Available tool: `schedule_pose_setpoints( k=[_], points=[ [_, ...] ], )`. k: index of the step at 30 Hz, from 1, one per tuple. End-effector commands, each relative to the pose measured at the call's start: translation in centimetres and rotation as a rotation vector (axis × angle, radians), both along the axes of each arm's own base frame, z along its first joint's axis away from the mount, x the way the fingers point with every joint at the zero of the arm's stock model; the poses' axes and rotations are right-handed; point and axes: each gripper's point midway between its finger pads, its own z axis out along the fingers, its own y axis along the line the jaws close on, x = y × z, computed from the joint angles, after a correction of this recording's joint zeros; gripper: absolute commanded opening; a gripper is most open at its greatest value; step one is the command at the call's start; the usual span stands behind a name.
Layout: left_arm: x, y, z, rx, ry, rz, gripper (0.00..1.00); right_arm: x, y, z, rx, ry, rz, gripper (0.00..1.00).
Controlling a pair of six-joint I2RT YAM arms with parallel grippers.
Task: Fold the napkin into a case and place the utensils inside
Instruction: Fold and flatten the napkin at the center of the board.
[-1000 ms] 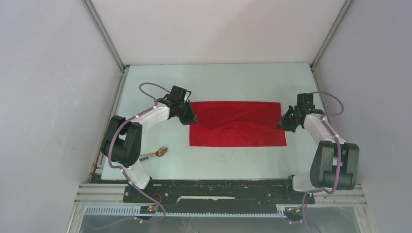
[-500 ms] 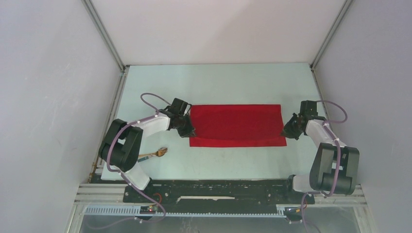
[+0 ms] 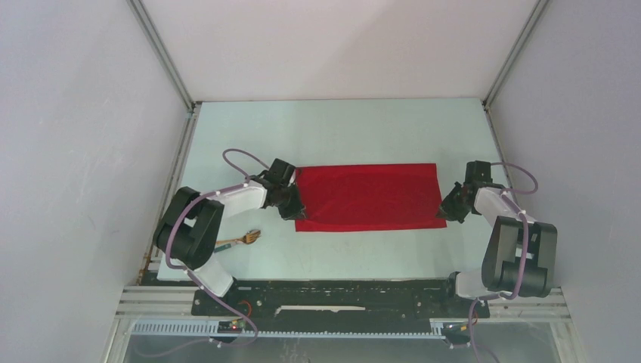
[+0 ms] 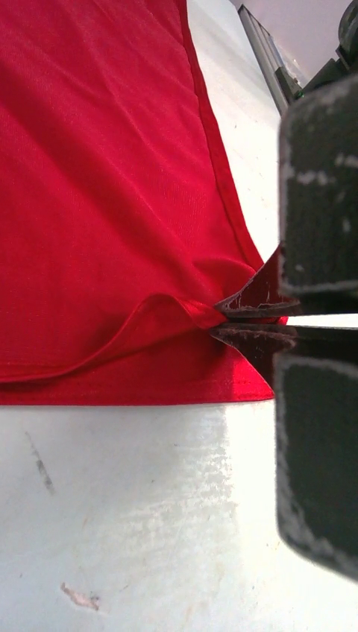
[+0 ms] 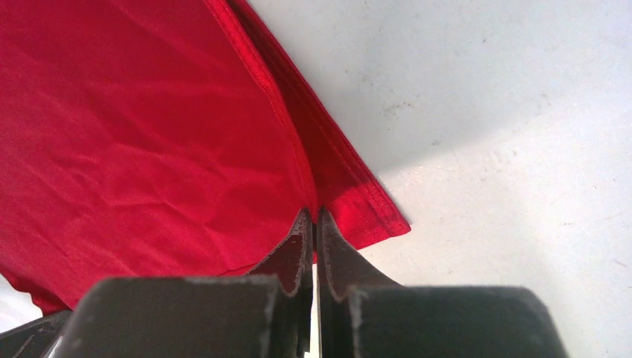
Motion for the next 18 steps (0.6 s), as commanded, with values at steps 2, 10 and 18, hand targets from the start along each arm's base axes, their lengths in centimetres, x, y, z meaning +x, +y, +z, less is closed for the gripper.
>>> schedule_pose_setpoints(
  k=[2,10,18],
  points=[
    [0.1,-0.2,1.1,-0.021,-0.041,0.008,0.00,0.4,-1.0,-0.4,-0.021,-0.002,-0.047,0.00],
    [0.0,-0.5,2.9,-0.040,-0.081,-0.001,0.01,0.2,-1.4,0.1,-0.035,-0.009,-0.065,0.00],
    [-1.2,-0.6,2.3,-0.033,-0.055,-0.007,0.02,-0.1,-1.3,-0.1,-0.028,0.007,-0.064,0.00]
  ],
)
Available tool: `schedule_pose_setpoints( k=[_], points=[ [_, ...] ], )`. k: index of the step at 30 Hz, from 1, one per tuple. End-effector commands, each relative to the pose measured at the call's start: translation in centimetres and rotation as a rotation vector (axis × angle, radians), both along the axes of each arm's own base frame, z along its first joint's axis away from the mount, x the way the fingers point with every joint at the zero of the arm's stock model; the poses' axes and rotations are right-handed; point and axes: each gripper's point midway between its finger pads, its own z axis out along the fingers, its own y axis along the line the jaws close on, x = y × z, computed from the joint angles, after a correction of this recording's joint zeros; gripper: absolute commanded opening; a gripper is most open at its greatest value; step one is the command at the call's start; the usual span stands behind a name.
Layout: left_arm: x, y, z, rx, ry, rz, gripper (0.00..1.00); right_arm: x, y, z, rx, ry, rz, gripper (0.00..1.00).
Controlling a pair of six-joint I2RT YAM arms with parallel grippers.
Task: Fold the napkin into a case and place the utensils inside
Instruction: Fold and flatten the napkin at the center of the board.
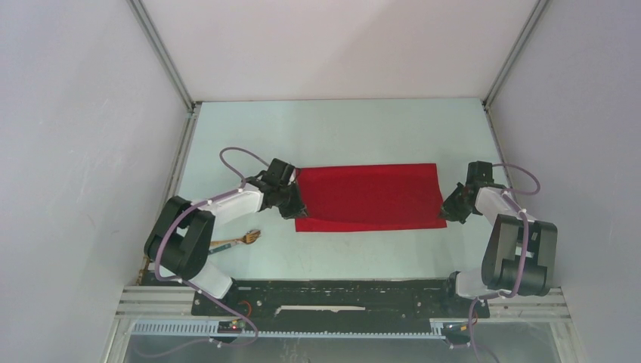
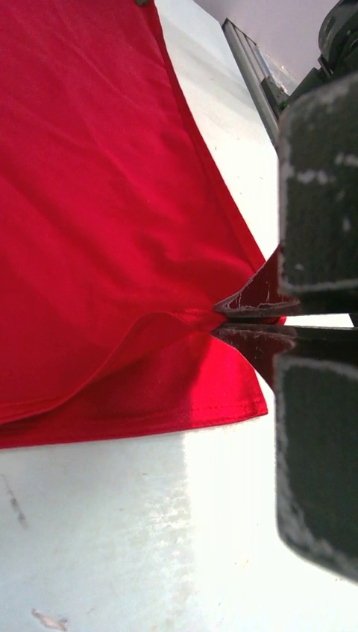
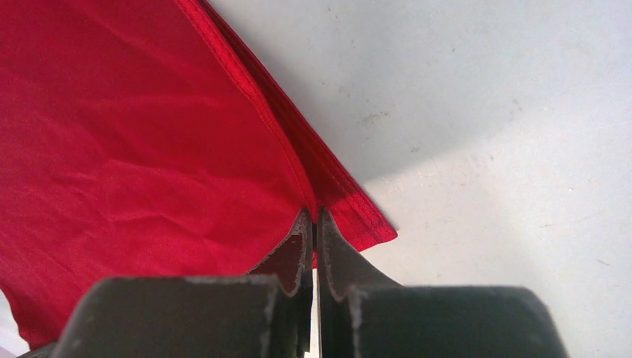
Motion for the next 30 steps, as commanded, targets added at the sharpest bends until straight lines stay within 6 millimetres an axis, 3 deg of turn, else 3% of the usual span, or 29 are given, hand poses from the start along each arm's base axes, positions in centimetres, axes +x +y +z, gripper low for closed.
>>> schedule_pose_setpoints(
  k=[1,14,17,23,30],
  points=[
    [-1.0,0.1,-0.3,0.004,0.013,0.007,0.02,-0.2,-0.5,0.1,-0.012,0.001,-0.029,0.00],
    [-2.2,0.1,-1.5,0.024,0.045,-0.008,0.05,-0.4,-0.6,-0.2,-0.017,0.004,-0.034,0.00],
    [-2.3,0.1,-1.7,0.028,0.051,-0.013,0.08,-0.4,-0.4,-0.1,-0.011,-0.006,-0.030,0.00],
    [-2.6,0.4,-1.8,0.035,0.048,-0.020,0.22,-0.5,-0.2,-0.3,0.001,-0.001,-0.023,0.06],
    [-2.9,0.7,-2.0,0.049,0.052,-0.019,0.22,-0.6,-0.3,-0.3,-0.008,-0.005,-0.020,0.09]
  ],
)
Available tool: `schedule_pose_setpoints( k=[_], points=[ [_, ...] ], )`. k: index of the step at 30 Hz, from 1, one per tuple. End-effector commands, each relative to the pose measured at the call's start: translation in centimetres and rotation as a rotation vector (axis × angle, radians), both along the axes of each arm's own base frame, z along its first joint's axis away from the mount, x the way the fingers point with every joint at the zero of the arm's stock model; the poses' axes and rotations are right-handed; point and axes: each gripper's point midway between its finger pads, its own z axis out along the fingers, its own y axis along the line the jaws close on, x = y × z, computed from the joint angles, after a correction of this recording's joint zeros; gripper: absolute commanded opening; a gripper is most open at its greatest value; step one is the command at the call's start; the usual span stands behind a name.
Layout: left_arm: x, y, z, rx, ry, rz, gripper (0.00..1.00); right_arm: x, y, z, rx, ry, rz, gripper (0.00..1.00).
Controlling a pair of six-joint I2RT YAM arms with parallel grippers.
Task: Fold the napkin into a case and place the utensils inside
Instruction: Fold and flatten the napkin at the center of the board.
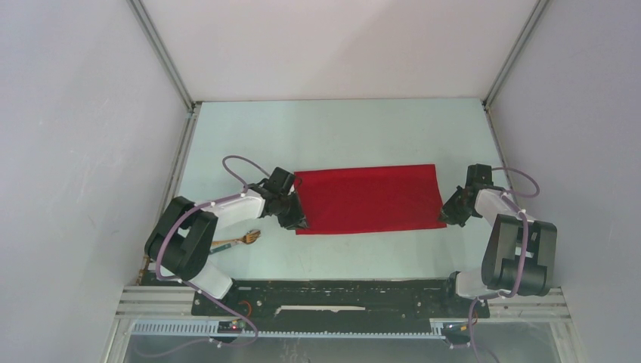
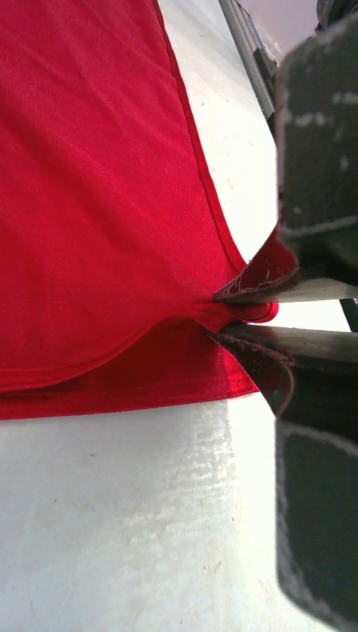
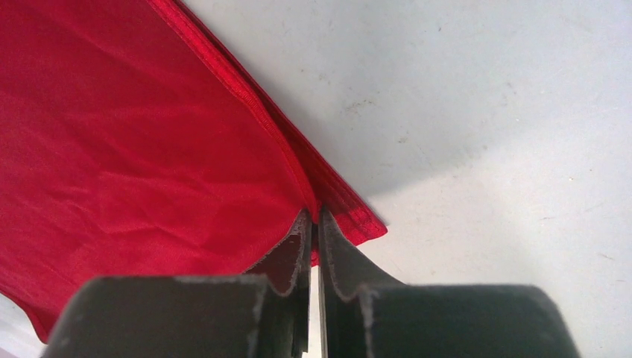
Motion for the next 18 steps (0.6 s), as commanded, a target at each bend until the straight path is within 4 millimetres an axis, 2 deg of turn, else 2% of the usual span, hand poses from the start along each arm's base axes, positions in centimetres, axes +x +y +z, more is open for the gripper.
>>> schedule_pose_setpoints(
  k=[1,11,18],
  points=[
    [0.2,0.1,0.4,0.014,-0.029,-0.005,0.22,0.2,-0.4,0.4,-0.016,-0.028,-0.009,0.10],
    [0.2,1.4,1.7,0.063,-0.070,0.013,0.23,0.1,-0.5,0.4,-0.026,-0.027,-0.008,0.16],
    [-0.9,2.1,2.9,0.072,-0.065,0.009,0.37,-0.1,-0.6,0.6,-0.030,-0.029,-0.008,0.27]
  ],
)
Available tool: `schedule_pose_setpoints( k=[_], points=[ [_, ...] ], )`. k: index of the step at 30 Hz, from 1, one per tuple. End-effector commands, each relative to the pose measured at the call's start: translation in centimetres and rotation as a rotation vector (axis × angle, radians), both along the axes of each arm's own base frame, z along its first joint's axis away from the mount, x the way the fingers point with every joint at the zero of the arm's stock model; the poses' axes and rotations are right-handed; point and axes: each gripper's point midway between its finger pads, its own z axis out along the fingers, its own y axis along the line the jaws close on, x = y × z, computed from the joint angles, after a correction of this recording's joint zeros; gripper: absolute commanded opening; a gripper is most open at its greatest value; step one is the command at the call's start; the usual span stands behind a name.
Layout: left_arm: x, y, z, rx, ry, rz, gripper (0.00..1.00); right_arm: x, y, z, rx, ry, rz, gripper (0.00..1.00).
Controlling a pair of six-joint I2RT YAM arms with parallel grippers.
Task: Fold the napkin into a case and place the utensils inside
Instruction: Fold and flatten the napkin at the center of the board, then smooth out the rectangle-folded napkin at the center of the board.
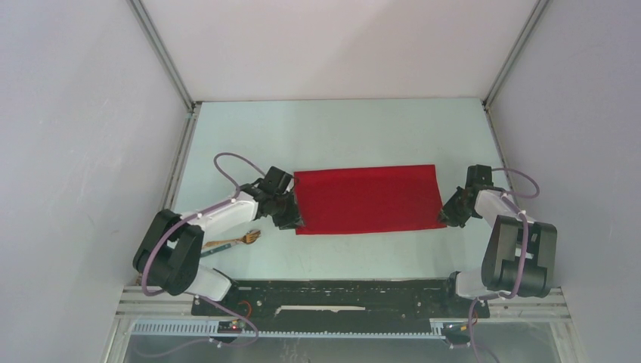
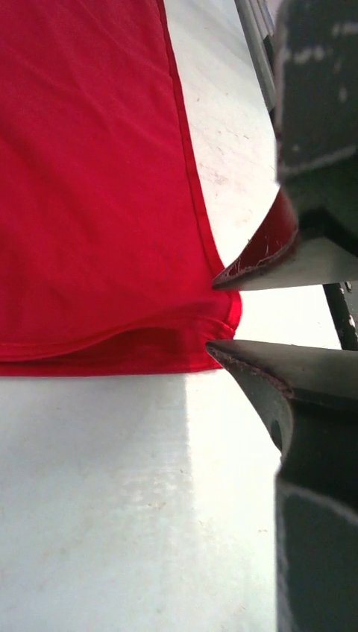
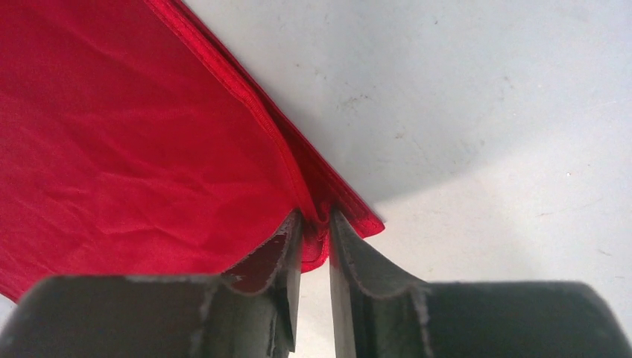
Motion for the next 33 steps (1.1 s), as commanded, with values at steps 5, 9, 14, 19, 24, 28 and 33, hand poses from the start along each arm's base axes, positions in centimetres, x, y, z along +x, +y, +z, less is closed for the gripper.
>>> schedule_pose_setpoints(
  k=[5,9,14,19,24,28,33],
  points=[
    [-0.7,2.3,3.7,0.070,-0.091,-0.004,0.52,0.0,-0.6,2.3,-0.038,-0.070,-0.017,0.59],
    [-0.8,1.1,5.2,0.000,-0.103,-0.034,0.57,0.2,-0.5,4.2,-0.050,-0.129,-0.012,0.74],
    [0.2,-2.5,5.4,-0.159,-0.094,-0.090,0.60,1.3,0.6,6.6,-0.060,-0.226,0.067,0.85],
    [2.2,-4.4,4.9,-0.214,-0.113,-0.089,0.61,2.6,3.4,5.6,0.068,-0.213,0.146,0.87],
    [2.3,-3.9,1.6,-0.156,-0.063,-0.084,0.61,2.9,2.6,3.1,0.037,-0.143,0.145,0.87],
    [1.4,-2.4,-0.9,-0.083,-0.034,-0.069,0.62,2.1,1.8,1.6,0.004,-0.087,0.117,0.87],
    [0.8,-1.1,-1.7,-0.025,-0.033,-0.070,0.62,1.5,1.5,2.2,-0.063,-0.069,0.115,0.86]
  ],
)
